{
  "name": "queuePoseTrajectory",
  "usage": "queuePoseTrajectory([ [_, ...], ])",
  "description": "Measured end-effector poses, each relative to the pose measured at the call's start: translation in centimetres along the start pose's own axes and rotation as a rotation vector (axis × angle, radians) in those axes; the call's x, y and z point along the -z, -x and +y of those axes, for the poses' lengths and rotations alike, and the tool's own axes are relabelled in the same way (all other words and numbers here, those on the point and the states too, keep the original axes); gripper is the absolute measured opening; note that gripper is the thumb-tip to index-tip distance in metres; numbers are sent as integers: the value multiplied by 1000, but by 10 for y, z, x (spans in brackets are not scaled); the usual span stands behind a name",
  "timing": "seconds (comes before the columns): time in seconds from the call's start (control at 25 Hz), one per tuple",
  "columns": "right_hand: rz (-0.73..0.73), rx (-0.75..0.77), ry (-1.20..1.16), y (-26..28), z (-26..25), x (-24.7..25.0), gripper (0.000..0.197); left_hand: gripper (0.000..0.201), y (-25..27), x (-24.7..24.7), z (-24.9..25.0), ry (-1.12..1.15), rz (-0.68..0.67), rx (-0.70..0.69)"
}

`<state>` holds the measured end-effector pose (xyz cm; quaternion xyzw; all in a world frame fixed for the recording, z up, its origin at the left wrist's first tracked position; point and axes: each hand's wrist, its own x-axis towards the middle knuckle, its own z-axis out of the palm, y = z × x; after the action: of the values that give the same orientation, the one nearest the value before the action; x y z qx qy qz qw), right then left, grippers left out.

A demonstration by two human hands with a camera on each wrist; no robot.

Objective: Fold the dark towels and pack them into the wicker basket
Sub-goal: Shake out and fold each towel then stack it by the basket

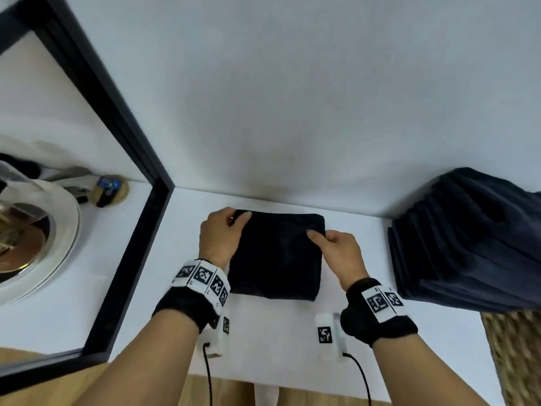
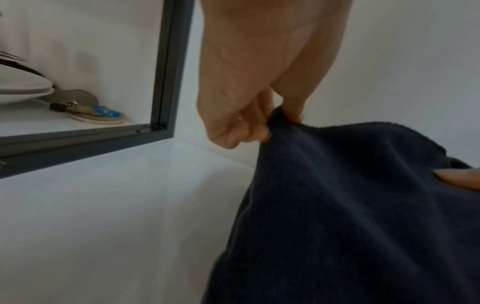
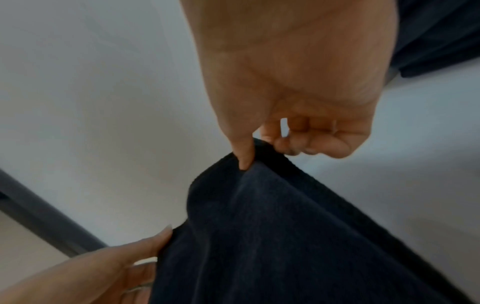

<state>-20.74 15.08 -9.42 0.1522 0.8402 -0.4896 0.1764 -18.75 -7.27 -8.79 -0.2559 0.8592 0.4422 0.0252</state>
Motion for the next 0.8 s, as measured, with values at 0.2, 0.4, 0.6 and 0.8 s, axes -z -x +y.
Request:
queuePoseTrajectory([
  [0.2,-48,-135,199,-37,29,-39,59,73,-16,-47,-41,-165,-275,274],
  [0.4,-19,-106,-17,-19,15,-37,41,45,3,-37,-21,116,-210,240],
  [0.6,203,193,-54,39,-43,18,28,38,45,8,55,306,-72,42],
  [0.8,383,355,-65,103,-90,112,31,41,103,35,150,427,-105,-120],
])
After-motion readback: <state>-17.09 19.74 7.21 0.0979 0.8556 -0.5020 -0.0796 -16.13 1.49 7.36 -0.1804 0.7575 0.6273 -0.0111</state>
